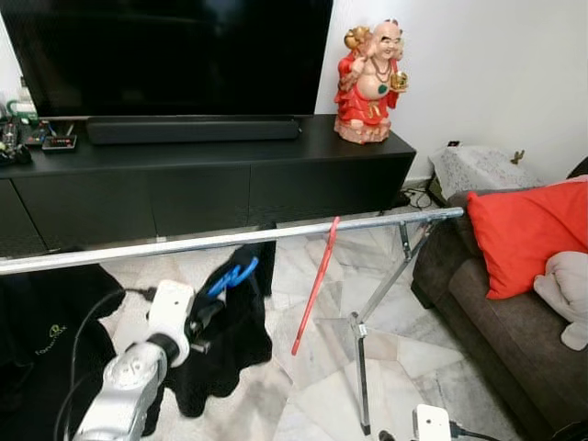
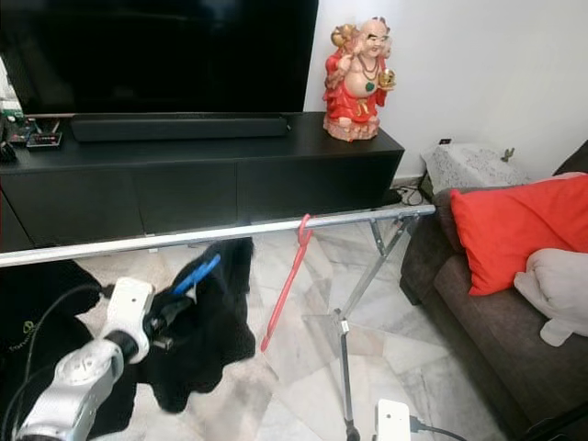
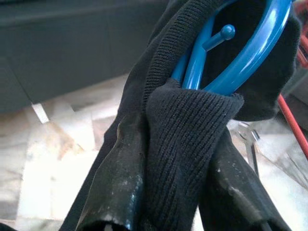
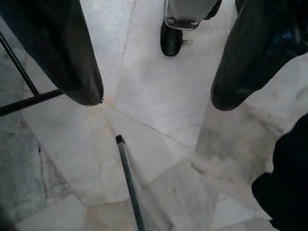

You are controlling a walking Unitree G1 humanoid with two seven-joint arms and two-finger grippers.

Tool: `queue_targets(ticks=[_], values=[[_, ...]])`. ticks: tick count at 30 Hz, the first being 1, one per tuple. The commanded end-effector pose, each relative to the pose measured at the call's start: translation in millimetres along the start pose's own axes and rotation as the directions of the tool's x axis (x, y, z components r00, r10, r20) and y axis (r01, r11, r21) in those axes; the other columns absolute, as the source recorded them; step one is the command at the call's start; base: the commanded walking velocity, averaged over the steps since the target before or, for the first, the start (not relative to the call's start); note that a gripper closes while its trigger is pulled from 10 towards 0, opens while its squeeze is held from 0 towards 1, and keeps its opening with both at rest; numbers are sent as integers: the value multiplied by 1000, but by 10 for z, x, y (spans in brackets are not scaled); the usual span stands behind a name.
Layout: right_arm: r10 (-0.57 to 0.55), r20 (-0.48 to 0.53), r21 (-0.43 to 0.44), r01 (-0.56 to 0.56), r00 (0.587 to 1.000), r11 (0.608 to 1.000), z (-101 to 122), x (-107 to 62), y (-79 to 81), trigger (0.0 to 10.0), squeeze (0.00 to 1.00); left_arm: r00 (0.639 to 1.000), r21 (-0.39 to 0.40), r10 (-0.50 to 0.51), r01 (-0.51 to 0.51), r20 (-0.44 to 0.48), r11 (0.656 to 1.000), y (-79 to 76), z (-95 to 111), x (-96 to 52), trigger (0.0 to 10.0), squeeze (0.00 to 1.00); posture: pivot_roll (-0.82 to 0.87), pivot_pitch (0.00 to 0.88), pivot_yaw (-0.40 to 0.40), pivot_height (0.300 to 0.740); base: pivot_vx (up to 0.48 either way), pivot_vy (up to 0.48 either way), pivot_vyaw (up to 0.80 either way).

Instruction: Hang hanger

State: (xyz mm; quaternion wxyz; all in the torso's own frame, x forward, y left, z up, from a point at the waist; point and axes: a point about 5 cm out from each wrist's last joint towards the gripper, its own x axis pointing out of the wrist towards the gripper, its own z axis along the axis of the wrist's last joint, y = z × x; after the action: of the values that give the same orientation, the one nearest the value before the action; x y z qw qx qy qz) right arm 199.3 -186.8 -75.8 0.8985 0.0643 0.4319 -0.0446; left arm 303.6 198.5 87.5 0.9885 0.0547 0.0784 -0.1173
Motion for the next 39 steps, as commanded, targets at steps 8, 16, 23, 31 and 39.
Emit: queue_targets(ticks=[8, 16, 23, 31, 39], values=[[-4, -16, -27, 4, 1000, 1000, -9, -3, -27, 10000, 0, 991, -88, 132, -131, 8, 987, 143, 149, 148, 10000, 0, 140, 39, -124, 740, 0, 0, 0], [-4, -19, -25, 3, 1000, 1000, -26, -5, -26, 10000, 0, 978, -162, 203, -209, -54, 964, 175, 103, 220, 10000, 0, 141, 40, -124, 740, 0, 0, 0], [-3, -24, -27, 2, 1000, 1000, -40, -7, -20, 10000, 0, 956, -280, 260, -288, -133, 916, 152, 25, 278, 10000, 0, 138, 42, -124, 740, 0, 0, 0], [-1, -30, -28, 0, 1000, 1000, -58, -9, -15, 10000, 0, 949, -270, 244, -293, -201, 917, 112, -117, 233, 10000, 0, 140, 43, -122, 740, 0, 0, 0], [-2, -30, -26, 1, 1000, 1000, -66, -10, -12, 10000, 0, 968, -279, 214, -244, -133, 929, 132, -67, 150, 10000, 1000, 140, 43, -122, 740, 0, 0, 0]])
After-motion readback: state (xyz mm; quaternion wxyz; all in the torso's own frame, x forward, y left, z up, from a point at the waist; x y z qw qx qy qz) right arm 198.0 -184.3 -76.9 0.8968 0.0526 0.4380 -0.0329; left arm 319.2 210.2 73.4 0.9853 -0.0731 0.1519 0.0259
